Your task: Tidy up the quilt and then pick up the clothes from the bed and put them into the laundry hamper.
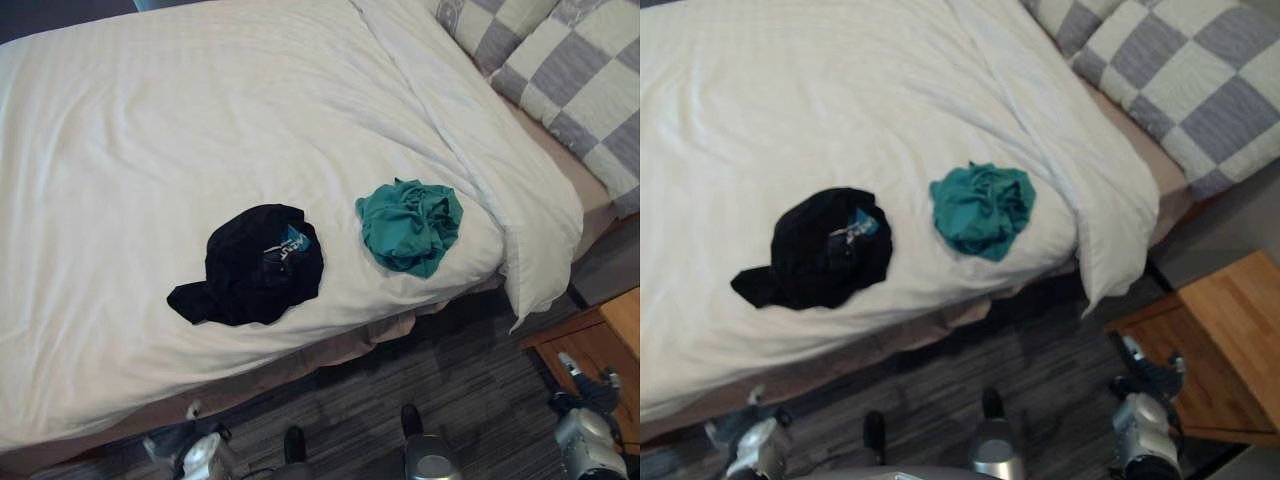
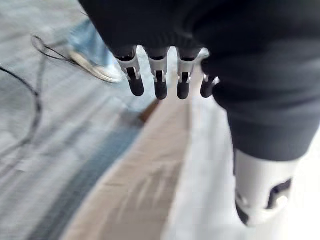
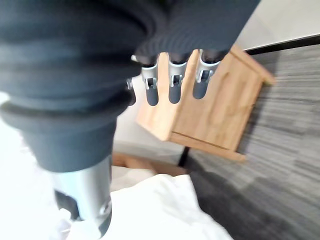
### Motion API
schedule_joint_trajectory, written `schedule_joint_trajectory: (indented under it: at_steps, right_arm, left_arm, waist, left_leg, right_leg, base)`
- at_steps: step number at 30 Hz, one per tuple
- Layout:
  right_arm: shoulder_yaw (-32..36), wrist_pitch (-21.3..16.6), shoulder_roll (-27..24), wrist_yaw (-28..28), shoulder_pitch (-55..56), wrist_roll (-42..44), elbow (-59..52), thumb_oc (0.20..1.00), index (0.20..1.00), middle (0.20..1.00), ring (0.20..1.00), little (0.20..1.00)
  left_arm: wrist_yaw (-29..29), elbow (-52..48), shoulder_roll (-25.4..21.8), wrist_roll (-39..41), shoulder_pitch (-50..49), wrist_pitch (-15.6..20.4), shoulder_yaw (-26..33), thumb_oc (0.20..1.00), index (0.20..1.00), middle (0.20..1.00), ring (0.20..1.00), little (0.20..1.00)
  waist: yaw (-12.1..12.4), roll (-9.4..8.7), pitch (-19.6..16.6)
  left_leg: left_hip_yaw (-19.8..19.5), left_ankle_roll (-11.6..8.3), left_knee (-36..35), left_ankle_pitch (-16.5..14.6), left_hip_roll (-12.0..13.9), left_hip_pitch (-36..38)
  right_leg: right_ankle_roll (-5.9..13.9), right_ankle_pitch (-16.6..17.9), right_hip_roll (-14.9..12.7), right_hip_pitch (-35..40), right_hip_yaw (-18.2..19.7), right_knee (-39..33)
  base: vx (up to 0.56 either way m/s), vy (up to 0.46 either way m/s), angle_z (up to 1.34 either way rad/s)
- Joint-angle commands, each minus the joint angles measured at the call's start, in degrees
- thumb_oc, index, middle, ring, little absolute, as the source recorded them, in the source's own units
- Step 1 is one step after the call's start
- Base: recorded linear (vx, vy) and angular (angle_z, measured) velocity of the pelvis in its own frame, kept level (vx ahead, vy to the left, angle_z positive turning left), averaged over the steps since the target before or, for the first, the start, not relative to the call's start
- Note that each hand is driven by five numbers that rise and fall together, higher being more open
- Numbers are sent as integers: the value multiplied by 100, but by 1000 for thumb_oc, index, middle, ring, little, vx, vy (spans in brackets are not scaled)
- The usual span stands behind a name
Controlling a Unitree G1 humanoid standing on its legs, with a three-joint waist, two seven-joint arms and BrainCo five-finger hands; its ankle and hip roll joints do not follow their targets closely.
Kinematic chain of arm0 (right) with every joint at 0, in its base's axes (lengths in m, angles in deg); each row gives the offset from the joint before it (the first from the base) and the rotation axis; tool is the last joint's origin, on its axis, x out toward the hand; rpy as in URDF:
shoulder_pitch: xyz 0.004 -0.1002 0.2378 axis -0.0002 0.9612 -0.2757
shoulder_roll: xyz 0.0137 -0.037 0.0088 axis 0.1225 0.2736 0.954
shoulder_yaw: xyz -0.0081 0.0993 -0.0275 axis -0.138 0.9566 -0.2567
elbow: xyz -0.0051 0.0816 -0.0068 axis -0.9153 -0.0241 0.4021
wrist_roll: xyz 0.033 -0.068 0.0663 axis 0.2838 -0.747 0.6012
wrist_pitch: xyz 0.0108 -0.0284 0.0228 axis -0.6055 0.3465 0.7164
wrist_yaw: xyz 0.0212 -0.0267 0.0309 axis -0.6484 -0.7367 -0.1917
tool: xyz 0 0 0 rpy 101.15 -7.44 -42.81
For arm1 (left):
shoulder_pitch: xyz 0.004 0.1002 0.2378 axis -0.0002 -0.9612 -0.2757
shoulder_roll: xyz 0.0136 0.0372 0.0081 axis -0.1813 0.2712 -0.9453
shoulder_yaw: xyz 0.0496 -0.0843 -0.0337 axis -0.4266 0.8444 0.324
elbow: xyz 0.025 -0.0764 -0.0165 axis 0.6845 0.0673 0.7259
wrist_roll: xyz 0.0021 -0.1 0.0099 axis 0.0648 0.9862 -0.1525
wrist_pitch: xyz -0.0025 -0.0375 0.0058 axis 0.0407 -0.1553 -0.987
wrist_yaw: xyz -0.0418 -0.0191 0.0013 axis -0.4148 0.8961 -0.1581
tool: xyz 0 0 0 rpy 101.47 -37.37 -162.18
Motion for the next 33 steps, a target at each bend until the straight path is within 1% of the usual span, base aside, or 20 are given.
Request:
schedule_joint_trajectory:
  at_steps: [1, 3, 4, 5, 6, 7, 8, 9, 10, 11, 13, 16, 17, 19, 20, 21, 27, 28, 29, 33]
  right_arm:
    - [584, -139, -681, 150, 237, -1343, -1631, 1000, 1000, 1000, 1000, 1000]
    - [637, 290, -1197, 561, 76, -1690, -2462, 1000, 1000, 1000, 1000, 1000]
    - [629, 328, -1260, 574, 29, -1708, -2503, 1000, 1000, 1000, 1000, 1000]
    - [464, 703, -1701, 546, -378, -1965, -2532, 1000, 1000, 1000, 1000, 1000]
    - [387, 798, -1812, 562, -529, -2047, -2484, 1000, 1000, 1000, 1000, 1000]
    - [-77, 1216, -2319, 526, -1218, -2062, -2132, 1000, 1000, 1000, 1000, 1000]
    - [-129, 1255, -2356, 515, -1319, -2062, -2082, 1000, 1000, 1000, 1000, 1000]
    - [-626, 1754, -2674, 680, -2068, -2138, -1749, 1000, 1000, 1000, 1000, 1000]
    - [-785, 1850, -2741, 709, -2297, -2145, -1632, 1000, 1000, 1000, 1000, 1000]
    - [-1445, 2381, -2944, 843, -3222, -2343, -1246, 1000, 1000, 1000, 1000, 1000]
    - [-2140, 2486, -3127, 951, -4268, -2321, -515, 1000, 1000, 1000, 1000, 1000]
    - [-2829, 2235, -3310, 1253, -5416, -2363, 456, 1000, 1000, 1000, 1000, 1000]
    - [-3257, 2100, -3310, 1301, -5870, -2370, 861, 1000, 1000, 1000, 1000, 1000]
    - [-3852, 2091, -3221, 1281, -6412, -2320, 1201, 1000, 1000, 1000, 1000, 1000]
    - [-3903, 2096, -3211, 1299, -6464, -2328, 1228, 1000, 1000, 1000, 1000, 1000]
    - [-4233, 2122, -3108, 1337, -6847, -2357, 1461, 1000, 1000, 1000, 1000, 1000]
    - [-5112, 2033, -2800, 1294, -7883, -2075, 2204, 1000, 1000, 1000, 1000, 1000]
    - [-5361, 2129, -2579, 1240, -8013, -2029, 2238, 1000, 1000, 1000, 1000, 1000]
    - [-5366, 2128, -2578, 1239, -8017, -2028, 2241, 1000, 1000, 1000, 1000, 1000]
    - [-5546, 2272, -2176, 1205, -8057, -2035, 2209, 1000, 1000, 1000, 1000, 1000]
  left_arm:
    - [731, -1473, -527, -1659, -53, -182, 393, 1000, 1000, 1000, 1000, 1000]
    - [765, -2456, -1241, -2413, 153, -837, 511, 1000, 1000, 1000, 1000, 1000]
    - [761, -2529, -1328, -2483, 193, -907, 513, 1000, 1000, 1000, 1000, 1000]
    - [688, -2862, -1871, -2676, 540, -1341, 382, 1000, 1000, 1000, 1000, 1000]
    - [613, -2921, -2009, -2848, 656, -1429, 336, 1000, 1000, 1000, 1000, 1000]
    - [385, -2990, -2549, -3034, 1188, -1730, -9, 1000, 1000, 1000, 1000, 1000]
    - [369, -2966, -2587, -3033, 1261, -1737, -36, 1000, 1000, 1000, 1000, 1000]
    - [18, -2843, -3061, -3105, 1780, -1820, -340, 1000, 1000, 1000, 1000, 1000]
    - [-98, -2771, -3167, -3193, 1940, -1837, -425, 1000, 1000, 1000, 1000, 1000]
    - [-374, -2494, -3642, -3156, 2679, -1872, -976, 1000, 1000, 1000, 1000, 1000]
    - [-640, -2241, -3961, -2941, 3618, -1940, -1543, 1000, 1000, 1000, 1000, 1000]
    - [-816, -2037, -4018, -2637, 4650, -2081, -2143, 1000, 1000, 1000, 1000, 1000]
    - [-877, -1815, -3983, -2655, 5081, -2178, -2479, 1000, 1000, 1000, 1000, 1000]
    - [-903, -1422, -3917, -2609, 5571, -2407, -2968, 1000, 1000, 1000, 1000, 1000]
    - [-905, -1378, -3908, -2575, 5615, -2438, -3011, 1000, 1000, 1000, 1000, 1000]
    - [-851, -971, -3784, -2585, 5927, -2517, -3330, 1000, 1000, 1000, 1000, 1000]
    - [-698, -84, -3382, -2480, 6398, -2695, -3738, 1000, 1000, 1000, 1000, 1000]
    - [-862, 82, -3183, -2593, 6295, -2684, -3781, 1000, 1000, 1000, 1000, 1000]
    - [-863, 83, -3183, -2594, 6294, -2684, -3777, 1000, 1000, 1000, 1000, 1000]
    - [-1032, 222, -2842, -2865, 6055, -2421, -3846, 1000, 1000, 1000, 1000, 1000]
  waist:
    - [-172, 227, -153]
    - [-211, 294, -246]
    - [-213, 296, -249]
    - [-183, 324, -316]
    - [-164, 327, -334]
    - [-45, 332, -396]
    - [-43, 328, -379]
    - [62, 328, -421]
    - [88, 325, -421]
    - [172, 320, -440]
    - [261, 310, -343]
    - [380, 338, -140]
    - [407, 357, -51]
    - [413, 366, 62]
    - [412, 366, 76]
    - [438, 372, 230]
    - [567, 382, 759]
    - [600, 372, 893]
    - [598, 374, 891]
    - [641, 328, 1063]
  left_leg:
    - [79, 96, 272, -203, 421, 137]
    - [79, 108, 80, -165, 308, 201]
    - [87, 109, 51, -157, 301, 219]
    - [112, 93, -49, -135, 274, 284]
    - [116, 86, -71, -132, 270, 302]
    - [129, 71, -137, -136, 260, 364]
    - [129, 69, -138, -139, 259, 367]
    - [153, 45, -159, -147, 274, 405]
    - [162, 40, -164, -148, 277, 414]
    - [196, 1, -169, -144, 317, 415]
    - [186, -36, -156, -123, 355, 341]
    - [84, -100, -150, -89, 377, 151]
    - [37, -124, -154, -65, 385, 80]
    - [9, -151, -145, -23, 424, -24]
    - [9, -154, -141, -18, 430, -40]
    - [-55, -179, -95, 32, 478, -206]
    - [-231, -234, 87, 179, 565, -834]
    - [-263, -243, 151, 200, 571, -963]
    - [-264, -243, 154, 199, 572, -968]
    - [-317, -253, 288, 228, 623, -1172]
  right_leg:
    - [83, 538, 272, -192, 47, -62]
    - [127, 540, 192, -194, 22, -45]
    - [129, 540, 183, -189, 13, -45]
    - [147, 549, 134, -171, -40, -41]
    - [152, 553, 117, -159, -57, -44]
    - [174, 612, 34, -113, -154, -94]
    - [177, 619, 26, -105, -162, -105]
    - [200, 651, -31, -60, -221, -151]
    - [209, 666, -49, -40, -241, -180]
    - [249, 706, -128, 9, -314, -284]
    - [306, 684, -163, 24, -338, -377]
    - [335, 624, -177, -35, -359, -421]
    - [333, 610, -166, -67, -378, -416]
    - [329, 581, -150, -145, -359, -382]
    - [330, 577, -150, -159, -354, -375]
    - [317, 554, -133, -286, -311, -318]
    - [267, 609, -69, -710, -274, -316]
    - [240, 618, -32, -784, -273, -315]
    - [239, 618, -32, -788, -273, -314]
    - [198, 616, 32, -916, -226, -252]
  base:
    - [-12, 238, 17]
    - [7, 234, 18]
    - [66, 158, 2]
    - [72, 87, -3]
    - [127, 77, 2]
    - [89, 15, 8]
    - [187, -41, 3]
    - [160, -62, 3]
    - [242, -130, 5]
    - [142, -106, 8]
    - [53, -111, 10]
    - [-95, -66, 8]
    - [-60, -77, 17]
    - [-24, -83, 18]
    - [-82, -119, 14]
    - [-122, -100, 7]
    - [-216, -74, 5]
    - [-97, -26, 1]
    - [-124, -39, 7]
    - [-74, -28, 6]
